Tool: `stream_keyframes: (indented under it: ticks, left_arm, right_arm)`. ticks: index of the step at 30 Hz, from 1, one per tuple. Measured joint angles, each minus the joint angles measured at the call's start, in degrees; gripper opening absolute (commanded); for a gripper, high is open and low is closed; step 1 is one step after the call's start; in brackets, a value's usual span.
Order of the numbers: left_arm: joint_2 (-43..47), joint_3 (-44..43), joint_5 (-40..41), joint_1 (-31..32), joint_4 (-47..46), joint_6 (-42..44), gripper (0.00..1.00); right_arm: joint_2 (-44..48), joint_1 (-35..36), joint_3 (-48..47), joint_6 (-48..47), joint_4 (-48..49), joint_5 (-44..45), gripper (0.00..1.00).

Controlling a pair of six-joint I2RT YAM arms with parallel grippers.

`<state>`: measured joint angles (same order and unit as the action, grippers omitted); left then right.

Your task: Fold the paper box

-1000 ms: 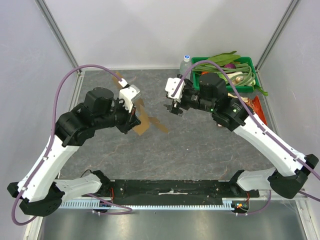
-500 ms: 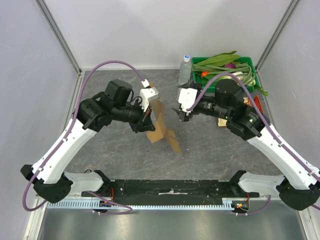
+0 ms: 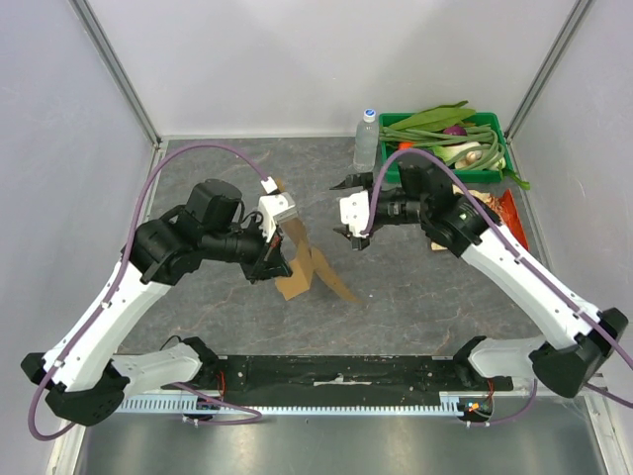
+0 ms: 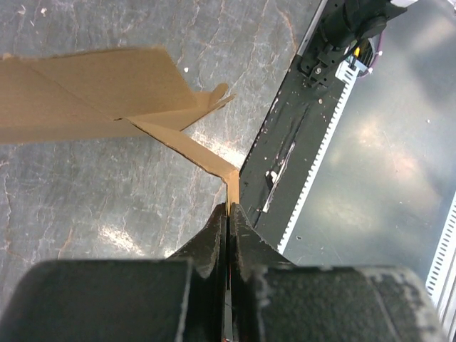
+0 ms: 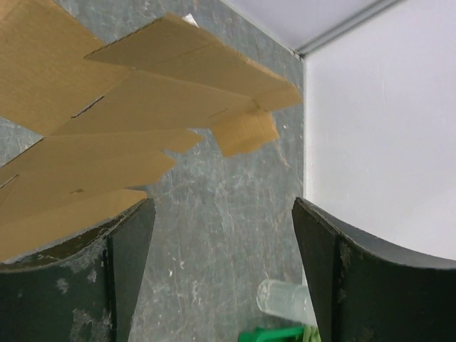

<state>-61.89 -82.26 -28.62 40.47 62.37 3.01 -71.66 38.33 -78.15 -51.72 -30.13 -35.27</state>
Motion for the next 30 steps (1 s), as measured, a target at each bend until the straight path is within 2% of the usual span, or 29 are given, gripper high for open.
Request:
stream_keyframes:
  ticks: [5, 9, 11, 16, 21, 25, 30]
  left_arm:
    - [2.34, 2.05, 2.45, 0.0, -0.28, -1.97, 0.02]
    - [2.84, 2.05, 4.0, 0.0, -2.1, -3.91, 0.02]
    - [2.8, 2.08, 4.57, 0.0, -3.34, -4.72, 0.02]
    - [1.77, 1.81, 5.51, 0.0, -6.05, -6.19, 0.02]
    - [-4.92, -3.45, 6.08, 0.0, -6.82, -6.84, 0.02]
    - [-12.52, -10.08, 5.18, 0.0, -7.3, -7.02, 0.02]
    - [-23.56, -21.11, 0.24, 0.83, -7.13, -7.63, 0.02]
  right_arm:
    - [-4.0, 0.04, -2.32, 2.25, 0.24, -3.04, 0.86]
    - [-3.5, 0.02, -0.98, 12.48, 3.34, 0.28, 0.8]
    - [-1.42, 0.2, 3.69, 18.23, 7.28, 3.15, 0.8]
    - [7.91, 2.58, 23.69, 34.4, 18.78, 13.16, 0.76]
    - [12.96, 10.58, 33.66, 46.49, 26.6, 24.24, 0.73]
    - [14.67, 17.55, 36.52, 54.16, 33.88, 31.1, 0.72]
    - [15.15, 23.08, 39.54, 59.63, 40.96, 37.48, 0.72]
